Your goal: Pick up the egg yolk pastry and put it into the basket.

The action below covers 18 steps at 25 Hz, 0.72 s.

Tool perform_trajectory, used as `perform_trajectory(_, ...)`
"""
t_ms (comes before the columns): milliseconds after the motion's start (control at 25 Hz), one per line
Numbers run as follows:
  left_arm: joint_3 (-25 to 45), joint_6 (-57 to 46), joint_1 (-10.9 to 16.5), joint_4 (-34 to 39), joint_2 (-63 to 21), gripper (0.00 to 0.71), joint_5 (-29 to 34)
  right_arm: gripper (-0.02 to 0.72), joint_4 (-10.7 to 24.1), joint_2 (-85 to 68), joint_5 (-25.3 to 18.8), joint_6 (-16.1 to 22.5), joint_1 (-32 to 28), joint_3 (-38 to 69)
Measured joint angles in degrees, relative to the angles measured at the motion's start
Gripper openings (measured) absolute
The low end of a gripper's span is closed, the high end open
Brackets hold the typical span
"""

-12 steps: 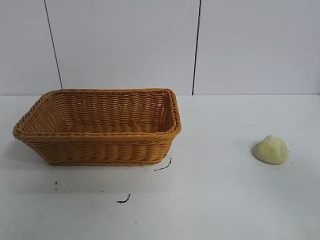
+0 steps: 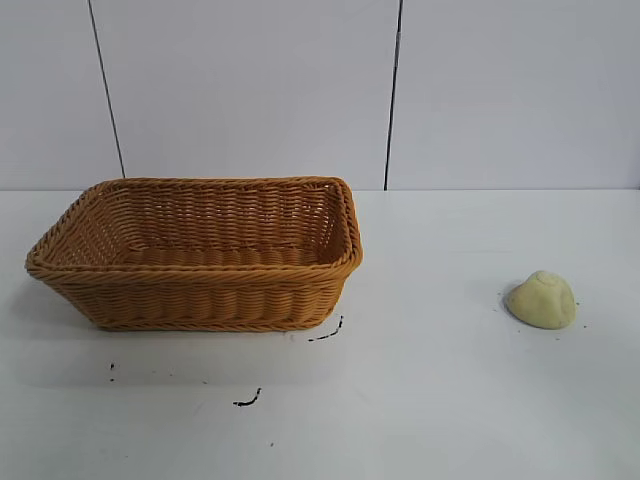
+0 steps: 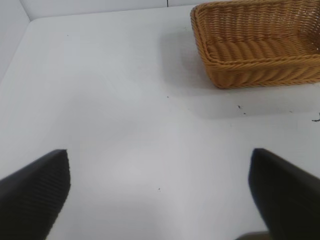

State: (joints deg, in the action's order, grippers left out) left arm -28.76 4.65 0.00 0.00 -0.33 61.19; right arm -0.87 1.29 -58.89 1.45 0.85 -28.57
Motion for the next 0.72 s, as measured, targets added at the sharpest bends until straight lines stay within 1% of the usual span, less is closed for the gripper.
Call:
perform_trajectory(120,0.0,0.0,0.0,0.0,0.0,0.697,0.0,0.655,0.0,6.76,0.0,0.0,0.0,-2.5)
perform_trajectory(320,0.0,0.0,0.0,0.0,0.0,0.697,0.0,0.655,0.0,23.32,0.06,0.0,0.0,-9.02)
perform_trajectory(720,0.0,0.0,0.0,0.0,0.0,0.697,0.0,0.655,0.0,55.69,0.21,0.0,0.0,-25.65)
